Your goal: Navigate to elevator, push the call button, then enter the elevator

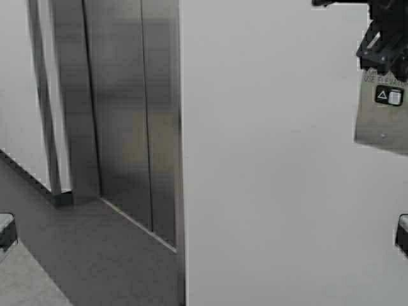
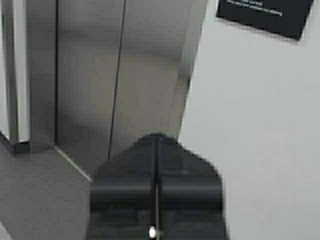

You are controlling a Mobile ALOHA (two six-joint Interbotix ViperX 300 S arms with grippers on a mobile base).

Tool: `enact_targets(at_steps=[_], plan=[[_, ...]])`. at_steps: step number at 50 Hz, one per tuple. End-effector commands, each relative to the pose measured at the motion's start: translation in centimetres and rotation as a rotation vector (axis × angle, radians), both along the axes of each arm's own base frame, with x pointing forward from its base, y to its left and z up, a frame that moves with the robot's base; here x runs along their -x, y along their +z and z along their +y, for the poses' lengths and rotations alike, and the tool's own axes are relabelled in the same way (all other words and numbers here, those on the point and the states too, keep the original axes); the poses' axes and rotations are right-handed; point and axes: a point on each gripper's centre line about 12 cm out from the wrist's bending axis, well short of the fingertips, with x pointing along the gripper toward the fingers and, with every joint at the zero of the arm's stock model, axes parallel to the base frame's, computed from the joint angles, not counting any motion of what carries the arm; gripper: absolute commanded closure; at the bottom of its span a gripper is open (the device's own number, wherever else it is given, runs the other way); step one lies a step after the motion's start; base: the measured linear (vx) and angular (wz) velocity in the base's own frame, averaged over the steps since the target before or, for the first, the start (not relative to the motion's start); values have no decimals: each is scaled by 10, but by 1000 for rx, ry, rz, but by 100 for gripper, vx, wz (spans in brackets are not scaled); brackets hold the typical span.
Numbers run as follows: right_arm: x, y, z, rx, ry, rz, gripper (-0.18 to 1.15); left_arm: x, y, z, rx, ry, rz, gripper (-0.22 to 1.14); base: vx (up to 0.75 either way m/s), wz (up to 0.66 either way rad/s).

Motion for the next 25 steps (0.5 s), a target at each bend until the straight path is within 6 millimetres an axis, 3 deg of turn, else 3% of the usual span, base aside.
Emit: enact_targets(at_steps=[1, 25], plan=[[-18, 1, 8, 106, 48, -85, 91, -1, 6, 0, 11, 1, -16, 89, 5, -9], [-69, -47, 20, 233, 89, -179, 91, 5, 12, 2, 43, 10, -45, 89, 2, -3]])
